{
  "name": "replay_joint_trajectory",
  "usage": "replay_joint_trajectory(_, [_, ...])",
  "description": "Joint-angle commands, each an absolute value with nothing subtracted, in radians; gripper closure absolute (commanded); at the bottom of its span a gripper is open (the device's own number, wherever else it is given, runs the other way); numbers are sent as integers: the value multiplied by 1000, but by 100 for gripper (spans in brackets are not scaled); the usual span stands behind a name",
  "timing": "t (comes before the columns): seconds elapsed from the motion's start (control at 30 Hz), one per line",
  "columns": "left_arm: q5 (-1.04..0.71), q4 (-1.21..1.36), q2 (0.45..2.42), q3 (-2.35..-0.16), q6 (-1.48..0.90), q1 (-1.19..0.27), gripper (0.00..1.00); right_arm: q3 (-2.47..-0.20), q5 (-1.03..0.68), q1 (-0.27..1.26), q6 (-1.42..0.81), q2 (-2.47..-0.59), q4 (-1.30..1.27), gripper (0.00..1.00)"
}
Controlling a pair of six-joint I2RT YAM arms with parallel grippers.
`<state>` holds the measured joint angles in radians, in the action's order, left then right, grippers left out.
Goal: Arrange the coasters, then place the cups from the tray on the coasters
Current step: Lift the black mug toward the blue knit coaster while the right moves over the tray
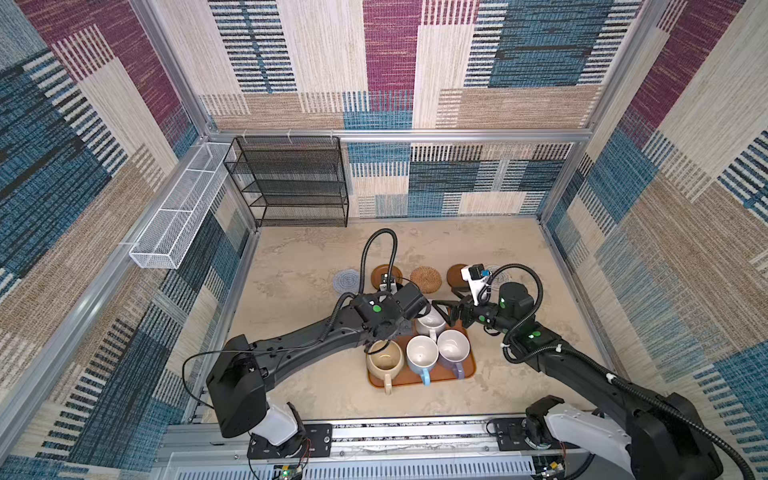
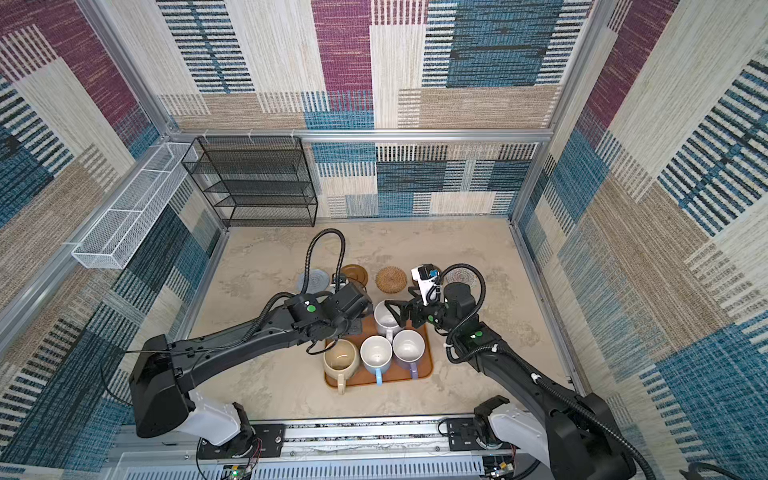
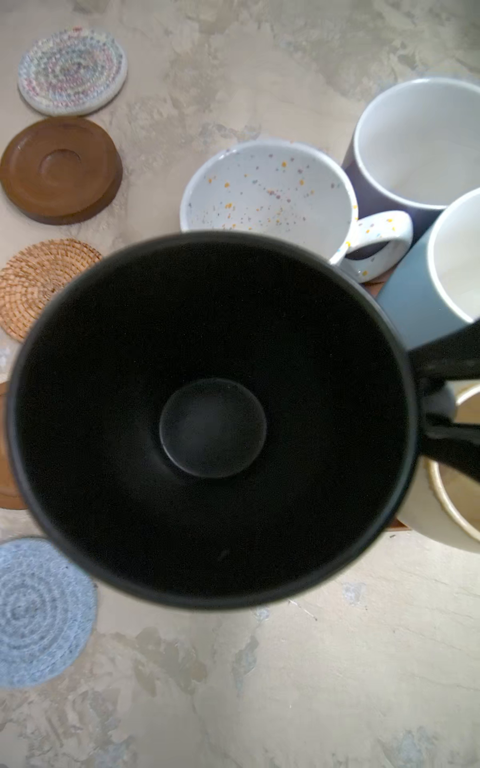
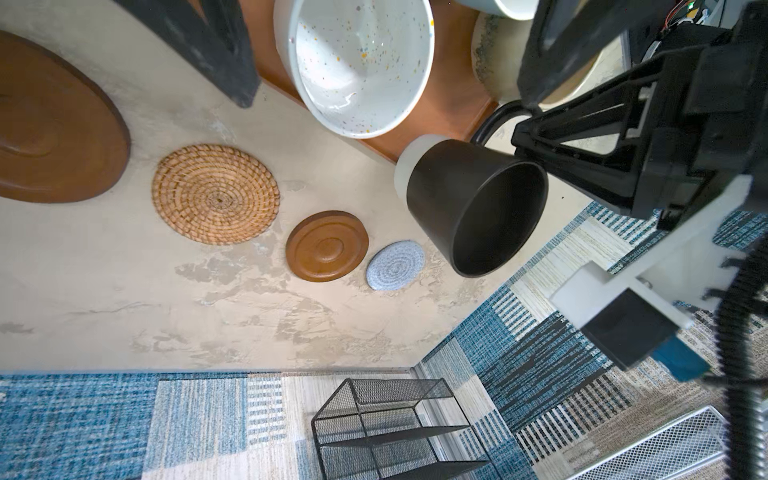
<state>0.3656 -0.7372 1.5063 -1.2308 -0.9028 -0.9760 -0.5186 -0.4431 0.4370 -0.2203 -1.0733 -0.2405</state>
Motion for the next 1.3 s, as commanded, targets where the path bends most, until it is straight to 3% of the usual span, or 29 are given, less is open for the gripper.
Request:
replay_joint_trajectory(0.0, [437,-646,1461,-1201,-797,-959,100,-556,-400,457,-214,-1087,-235,0])
replay_joint_trajectory(0.27, [330,-542,1379,-1122,-628,-793,100,-641,-312,504,-284,-1175,-233,0])
replay_joint_trajectory(0.5, [336,-524,1396,-1127,-551,-637,100,-776,-246,590,-293,-1353,-219,1])
replay_joint_trajectory(0.83, [176,-371,1482,-1113,-437,-457,100,-1009,-192,658,-302,-1582,-132,0])
replay_joint_trajectory(1.27, [206,-351,1631,-1175,-331,-399,100,-1026,-142,663,-273,-1598,-71,0])
